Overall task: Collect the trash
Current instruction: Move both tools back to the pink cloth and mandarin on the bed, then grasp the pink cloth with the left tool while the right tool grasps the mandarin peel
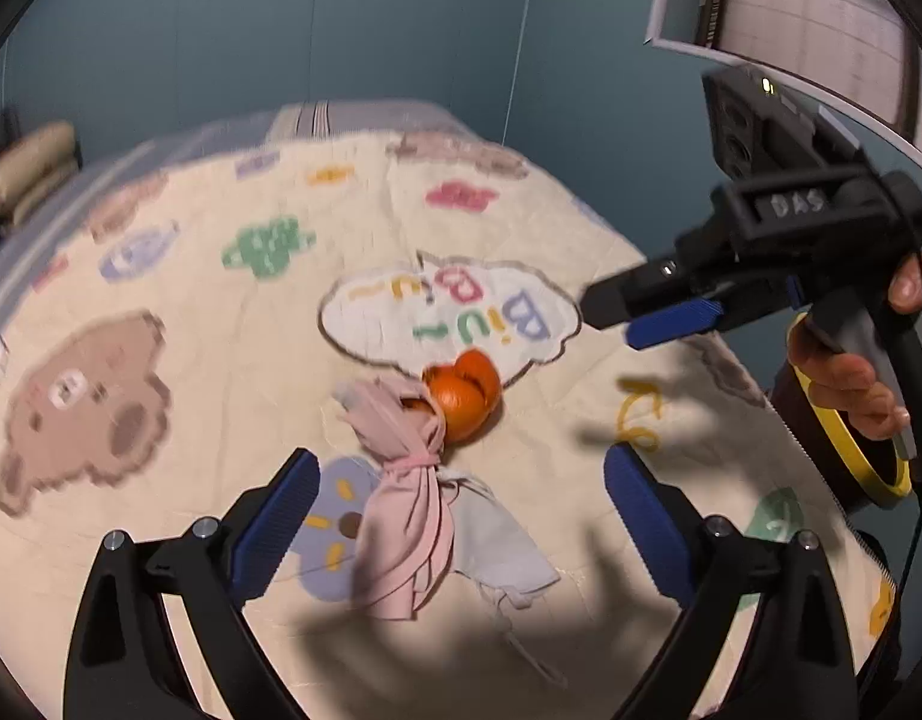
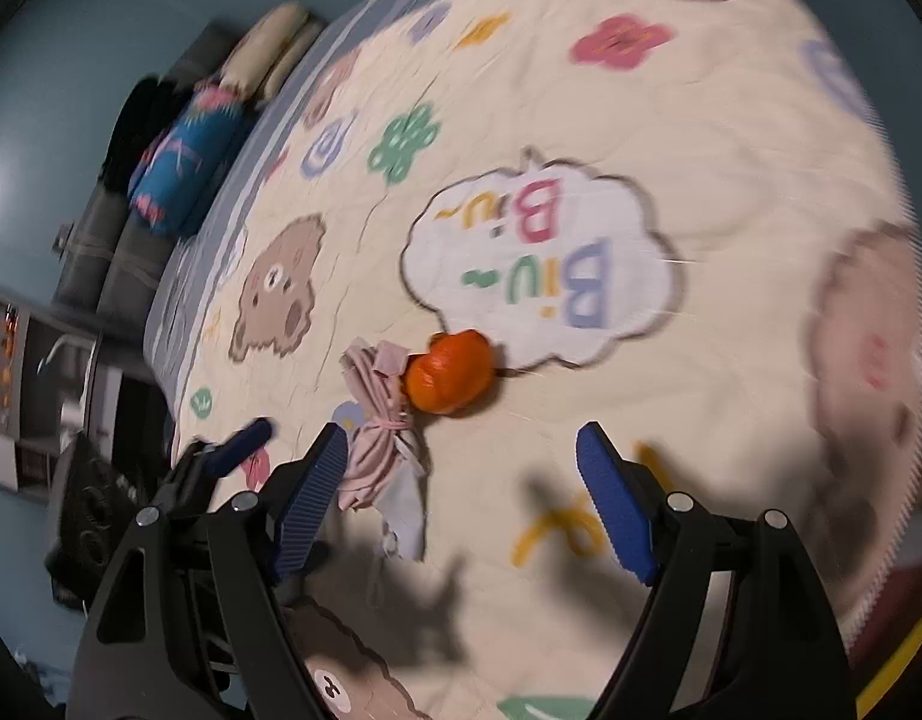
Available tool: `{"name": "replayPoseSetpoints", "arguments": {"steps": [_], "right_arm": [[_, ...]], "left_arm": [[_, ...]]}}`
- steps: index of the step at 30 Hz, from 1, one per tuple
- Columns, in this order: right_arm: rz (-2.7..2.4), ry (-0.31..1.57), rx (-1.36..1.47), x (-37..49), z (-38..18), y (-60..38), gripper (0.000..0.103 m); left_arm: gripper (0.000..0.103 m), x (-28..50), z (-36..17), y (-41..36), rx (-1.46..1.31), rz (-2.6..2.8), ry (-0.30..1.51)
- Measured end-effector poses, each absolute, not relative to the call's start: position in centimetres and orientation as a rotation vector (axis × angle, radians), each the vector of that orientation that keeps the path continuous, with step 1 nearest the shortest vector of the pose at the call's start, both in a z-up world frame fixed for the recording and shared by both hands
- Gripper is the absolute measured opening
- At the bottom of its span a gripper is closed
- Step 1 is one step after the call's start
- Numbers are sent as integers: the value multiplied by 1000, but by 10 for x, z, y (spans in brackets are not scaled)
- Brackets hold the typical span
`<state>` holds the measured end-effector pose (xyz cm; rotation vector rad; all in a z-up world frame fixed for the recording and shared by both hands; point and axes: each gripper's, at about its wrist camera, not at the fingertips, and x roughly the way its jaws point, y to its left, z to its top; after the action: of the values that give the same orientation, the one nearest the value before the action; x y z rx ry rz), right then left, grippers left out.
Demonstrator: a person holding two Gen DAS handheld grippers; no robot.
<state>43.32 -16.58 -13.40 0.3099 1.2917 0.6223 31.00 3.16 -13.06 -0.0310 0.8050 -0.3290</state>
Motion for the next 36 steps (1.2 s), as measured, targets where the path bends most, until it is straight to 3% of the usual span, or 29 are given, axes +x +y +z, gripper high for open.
{"name": "replayPoseSetpoints", "arguments": {"steps": [7,10,15,17,24,26,36], "right_arm": [[667,1385,264,456,-158,-130,68],[675,1408,241,460,-164,-118,66],[653,1438,157,461,-174,-100,61],[645,1437,154,464,-177,-98,56],[598,1432,113,464,-185,-92,41],[587,1430,139,465,-186,-94,32],[577,1340,184,456,-164,-111,14]], "left_arm": [[68,332,-164,30,-108,-346,901],[54,336,-174,29,-122,-338,921],[17,334,-183,34,-117,-283,938],[9,333,-183,40,-144,-272,938],[8,325,-179,37,-132,-286,933],[8,324,-179,35,-124,-289,931],[4,315,-166,37,-128,-296,899]]}}
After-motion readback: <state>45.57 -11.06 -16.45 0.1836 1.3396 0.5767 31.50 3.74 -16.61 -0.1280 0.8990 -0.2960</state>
